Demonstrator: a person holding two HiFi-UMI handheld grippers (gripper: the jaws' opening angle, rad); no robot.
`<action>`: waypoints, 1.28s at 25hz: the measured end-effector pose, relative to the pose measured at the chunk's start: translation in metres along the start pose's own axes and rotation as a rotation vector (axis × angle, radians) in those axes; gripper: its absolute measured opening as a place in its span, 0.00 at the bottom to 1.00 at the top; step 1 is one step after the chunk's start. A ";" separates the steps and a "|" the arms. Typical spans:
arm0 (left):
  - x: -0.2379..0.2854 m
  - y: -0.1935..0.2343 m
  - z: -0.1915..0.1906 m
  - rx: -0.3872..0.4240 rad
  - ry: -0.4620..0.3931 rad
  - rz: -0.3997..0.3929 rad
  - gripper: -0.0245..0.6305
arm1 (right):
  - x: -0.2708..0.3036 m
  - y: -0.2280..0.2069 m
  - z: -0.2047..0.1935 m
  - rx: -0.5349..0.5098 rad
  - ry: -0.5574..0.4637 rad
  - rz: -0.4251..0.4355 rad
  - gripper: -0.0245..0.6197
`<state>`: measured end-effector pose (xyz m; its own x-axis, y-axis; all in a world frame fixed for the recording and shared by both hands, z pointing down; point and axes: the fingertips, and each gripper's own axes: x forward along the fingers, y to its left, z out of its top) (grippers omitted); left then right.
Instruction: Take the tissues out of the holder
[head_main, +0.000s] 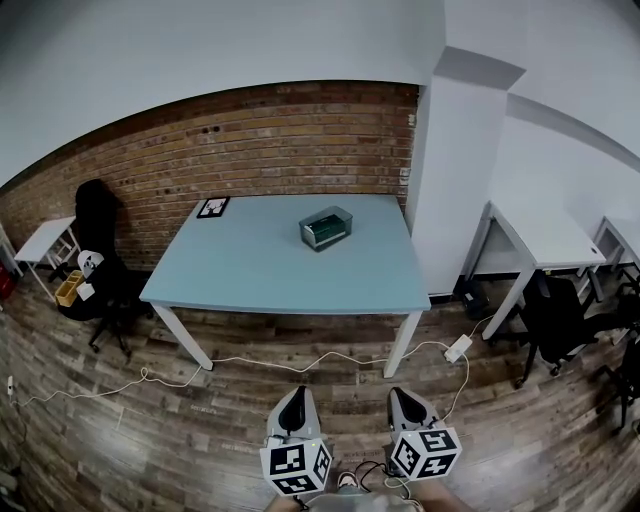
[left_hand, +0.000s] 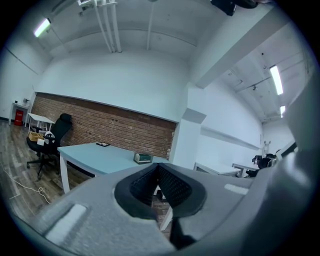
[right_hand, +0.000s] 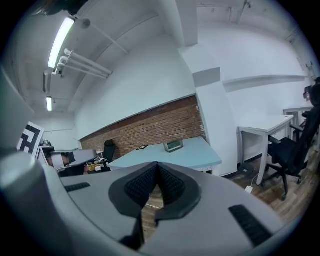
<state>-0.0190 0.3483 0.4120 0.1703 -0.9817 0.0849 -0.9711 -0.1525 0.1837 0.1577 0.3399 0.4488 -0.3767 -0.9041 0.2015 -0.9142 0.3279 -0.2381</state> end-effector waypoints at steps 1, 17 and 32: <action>0.007 0.001 0.001 -0.002 -0.002 0.003 0.05 | 0.007 -0.003 0.002 -0.003 0.001 0.000 0.05; 0.096 0.012 0.002 -0.020 0.001 0.041 0.05 | 0.093 -0.045 0.024 -0.030 0.038 0.028 0.05; 0.153 0.014 -0.003 -0.010 0.026 0.007 0.05 | 0.134 -0.080 0.019 0.014 0.067 -0.016 0.05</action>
<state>-0.0057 0.1964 0.4301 0.1675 -0.9795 0.1117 -0.9706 -0.1439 0.1929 0.1830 0.1871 0.4767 -0.3717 -0.8887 0.2683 -0.9181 0.3092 -0.2479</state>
